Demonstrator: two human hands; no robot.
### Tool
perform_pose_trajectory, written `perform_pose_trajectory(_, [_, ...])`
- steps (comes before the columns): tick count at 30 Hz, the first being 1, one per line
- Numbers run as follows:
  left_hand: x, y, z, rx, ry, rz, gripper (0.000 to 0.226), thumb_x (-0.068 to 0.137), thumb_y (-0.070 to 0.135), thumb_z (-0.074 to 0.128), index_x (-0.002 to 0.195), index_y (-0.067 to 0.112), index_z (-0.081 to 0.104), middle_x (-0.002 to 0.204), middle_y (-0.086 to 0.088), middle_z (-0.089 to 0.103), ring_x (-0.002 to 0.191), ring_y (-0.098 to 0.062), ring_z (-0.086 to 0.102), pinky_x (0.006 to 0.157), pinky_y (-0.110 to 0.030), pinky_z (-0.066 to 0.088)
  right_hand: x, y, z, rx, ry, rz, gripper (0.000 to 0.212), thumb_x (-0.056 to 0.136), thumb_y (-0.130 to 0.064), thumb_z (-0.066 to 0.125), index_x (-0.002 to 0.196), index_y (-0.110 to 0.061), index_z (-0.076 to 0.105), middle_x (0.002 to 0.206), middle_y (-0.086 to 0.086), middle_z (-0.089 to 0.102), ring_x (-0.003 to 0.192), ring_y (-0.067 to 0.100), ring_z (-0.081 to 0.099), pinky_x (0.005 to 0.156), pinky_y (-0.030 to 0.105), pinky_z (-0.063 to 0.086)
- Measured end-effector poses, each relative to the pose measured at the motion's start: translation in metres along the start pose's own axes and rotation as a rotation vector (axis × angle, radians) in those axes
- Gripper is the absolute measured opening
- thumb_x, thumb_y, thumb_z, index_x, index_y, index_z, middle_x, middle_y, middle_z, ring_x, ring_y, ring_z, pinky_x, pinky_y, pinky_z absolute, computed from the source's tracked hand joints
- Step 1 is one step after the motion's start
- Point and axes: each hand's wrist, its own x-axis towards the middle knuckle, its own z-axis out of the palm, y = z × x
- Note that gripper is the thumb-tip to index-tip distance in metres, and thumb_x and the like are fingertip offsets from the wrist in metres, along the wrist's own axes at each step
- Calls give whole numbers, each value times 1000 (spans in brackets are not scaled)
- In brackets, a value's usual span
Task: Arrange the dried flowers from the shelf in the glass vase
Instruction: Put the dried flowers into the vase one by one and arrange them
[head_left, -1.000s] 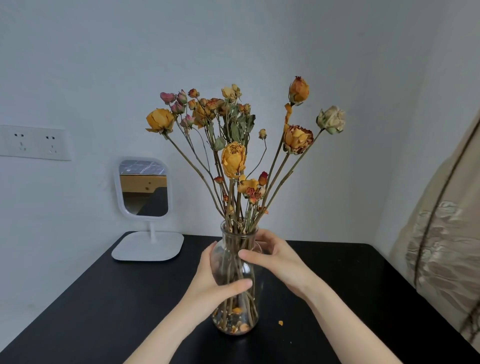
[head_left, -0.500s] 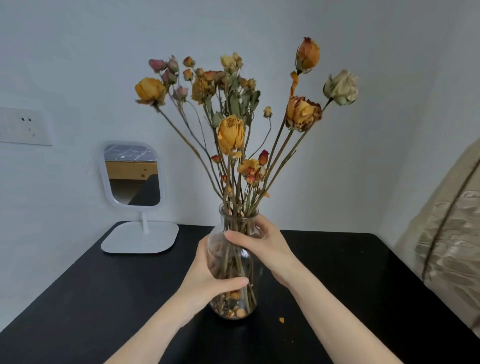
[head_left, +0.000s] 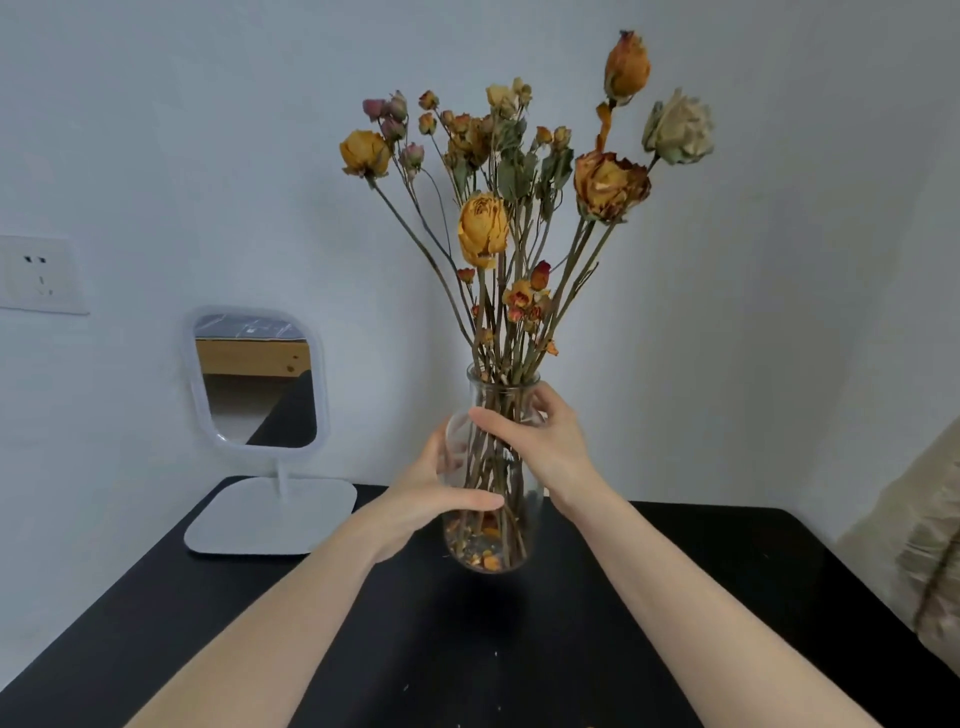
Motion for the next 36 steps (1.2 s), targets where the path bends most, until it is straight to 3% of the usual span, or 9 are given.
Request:
perform_pose_trajectory(8, [24,-24,-3,4,5,-46,103,64,21,84,141,45,19,127,14,45,119,-6,40,92,-25,33,14,35,0,27,-18,14,41,69,-38,78,106,-33,60,103,-15,66,99,6,62,85,27,51])
perform_pose_trajectory(14, [35,-37,-4,28,25,-55,103,63,22,84,142,41,21,136,8,44,127,-12,38,96,-27,31,20,50,-1,12,-35,25,39,70,-35,78,105,-36,59,105,-15,66,102,7,60,92,34,51])
perform_pose_trajectory(22, [49,-43,-7,24,27,-66,104,64,22,84,143,41,20,134,8,44,125,-12,39,105,-36,33,33,59,1,-7,-41,34,41,71,-36,77,108,-33,58,104,-15,65,99,4,61,87,29,51])
perform_pose_trajectory(26, [51,-44,-8,18,29,-71,104,63,24,84,143,40,20,134,7,46,126,-13,40,109,-43,32,36,63,2,7,-55,53,40,72,-35,76,107,-30,59,105,-11,67,101,8,63,93,37,52])
perform_pose_trajectory(36, [55,-50,-8,-43,-14,-115,104,67,24,82,143,42,14,137,11,38,128,-10,33,109,-42,30,36,68,3,-23,-50,94,45,75,-41,73,114,-28,56,118,-4,61,114,16,56,99,44,47])
